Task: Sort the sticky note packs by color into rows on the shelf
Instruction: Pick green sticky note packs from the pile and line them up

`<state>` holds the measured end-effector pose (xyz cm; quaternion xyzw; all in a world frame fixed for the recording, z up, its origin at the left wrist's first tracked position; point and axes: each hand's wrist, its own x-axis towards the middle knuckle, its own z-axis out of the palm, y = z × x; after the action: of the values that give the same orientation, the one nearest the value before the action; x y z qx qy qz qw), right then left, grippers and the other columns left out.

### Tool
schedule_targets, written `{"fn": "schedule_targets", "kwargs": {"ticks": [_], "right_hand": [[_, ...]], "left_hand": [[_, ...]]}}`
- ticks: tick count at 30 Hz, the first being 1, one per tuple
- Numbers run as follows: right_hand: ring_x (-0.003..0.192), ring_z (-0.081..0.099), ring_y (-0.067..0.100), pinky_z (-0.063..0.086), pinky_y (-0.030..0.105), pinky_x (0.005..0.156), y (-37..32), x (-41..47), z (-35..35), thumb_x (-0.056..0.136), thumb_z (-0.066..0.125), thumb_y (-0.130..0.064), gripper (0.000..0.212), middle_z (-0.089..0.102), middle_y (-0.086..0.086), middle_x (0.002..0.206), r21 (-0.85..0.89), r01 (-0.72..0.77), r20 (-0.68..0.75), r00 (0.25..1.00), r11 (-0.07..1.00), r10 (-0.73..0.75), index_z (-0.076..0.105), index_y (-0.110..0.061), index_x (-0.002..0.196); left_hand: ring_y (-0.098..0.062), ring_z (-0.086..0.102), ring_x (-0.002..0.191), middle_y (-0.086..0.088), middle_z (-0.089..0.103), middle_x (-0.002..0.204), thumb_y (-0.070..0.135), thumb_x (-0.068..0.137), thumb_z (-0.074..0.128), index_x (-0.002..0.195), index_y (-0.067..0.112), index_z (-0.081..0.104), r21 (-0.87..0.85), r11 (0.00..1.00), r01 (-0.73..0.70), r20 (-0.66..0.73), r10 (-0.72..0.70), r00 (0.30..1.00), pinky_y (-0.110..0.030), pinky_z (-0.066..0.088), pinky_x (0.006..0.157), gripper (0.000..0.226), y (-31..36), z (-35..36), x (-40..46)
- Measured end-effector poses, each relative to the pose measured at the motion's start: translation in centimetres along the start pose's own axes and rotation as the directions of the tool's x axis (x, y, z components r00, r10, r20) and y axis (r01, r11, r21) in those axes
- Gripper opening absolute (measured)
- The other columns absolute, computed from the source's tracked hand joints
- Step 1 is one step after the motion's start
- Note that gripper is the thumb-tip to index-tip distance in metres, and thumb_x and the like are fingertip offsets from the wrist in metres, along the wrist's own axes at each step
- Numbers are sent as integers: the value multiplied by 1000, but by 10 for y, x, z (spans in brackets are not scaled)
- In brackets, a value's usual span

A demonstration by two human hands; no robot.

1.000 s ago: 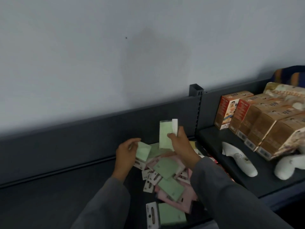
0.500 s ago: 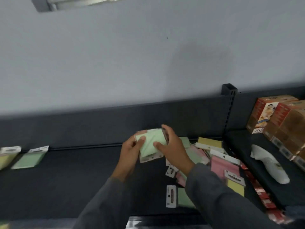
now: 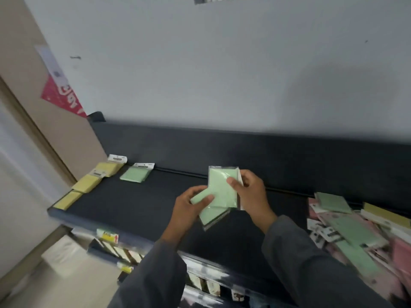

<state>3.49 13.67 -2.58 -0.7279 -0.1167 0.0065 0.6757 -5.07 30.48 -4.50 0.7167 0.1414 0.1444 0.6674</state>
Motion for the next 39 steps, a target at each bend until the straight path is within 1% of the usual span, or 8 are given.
{"fn": "schedule_targets", "kwargs": {"ticks": [10,13,17,21,26,31,33,39], "right_hand": [[96,68,21,57,31,78,-24,2,210,83,77,-3,39,71,14,110,178,-115,223,972,977,74,60,-9,118],[99,69,23,59,33,80,-33,4,259,78,82,-5,48,71,10,111,125,-98,212,975,987,70,62,-14,120],[91,73,26,60,38,79,-41,1,305,68,89,-2,55,74,11,105,-5,-16,339,941,1000,17,64,-15,115],[77,73,16,58,32,70,-39,12,341,62,91,-5,45,77,5,90,-99,52,273,962,994,-23,68,-14,100],[64,52,10,43,32,64,-11,46,366,79,77,-19,19,62,1,64,-231,-6,217,975,973,57,68,-6,70],[68,61,13,48,31,65,-1,91,388,88,63,-8,12,68,-3,75,-417,91,142,989,904,-34,66,-14,77],[74,62,16,48,33,66,4,115,400,87,59,-9,15,67,-2,80,-479,146,152,985,865,-83,63,-18,77],[90,58,34,46,40,81,32,165,432,86,54,0,17,65,16,92,-662,309,260,949,683,-177,69,-9,90]], "left_hand": [[-13,71,92,-10,77,112,17,91,75,122,21,74,-74,995,-62,-93,55,994,-34,62,80,32,-17,-205,29],[-9,72,95,1,73,117,32,89,77,126,23,71,28,995,-94,-182,97,979,-21,58,77,39,-15,-252,52],[-9,72,100,6,74,115,52,82,78,115,28,76,166,982,-87,-118,107,987,-27,59,88,41,-12,-297,78],[-18,74,96,2,77,106,24,88,79,104,21,79,122,984,-131,-55,139,989,-29,60,82,17,-17,-320,96],[-14,64,106,8,69,114,16,90,74,112,26,73,120,984,-134,-312,166,935,-39,53,97,24,-40,-326,117],[-11,70,103,8,75,108,47,83,75,106,31,76,130,991,-40,-291,76,954,-45,56,95,28,-66,-328,145],[-11,70,102,8,76,105,31,85,78,103,31,77,167,986,25,-286,24,958,-42,56,95,17,-72,-335,156],[-17,69,101,14,69,104,-4,79,69,118,29,64,382,922,54,-197,24,980,-37,56,90,51,-97,-371,181]]}}
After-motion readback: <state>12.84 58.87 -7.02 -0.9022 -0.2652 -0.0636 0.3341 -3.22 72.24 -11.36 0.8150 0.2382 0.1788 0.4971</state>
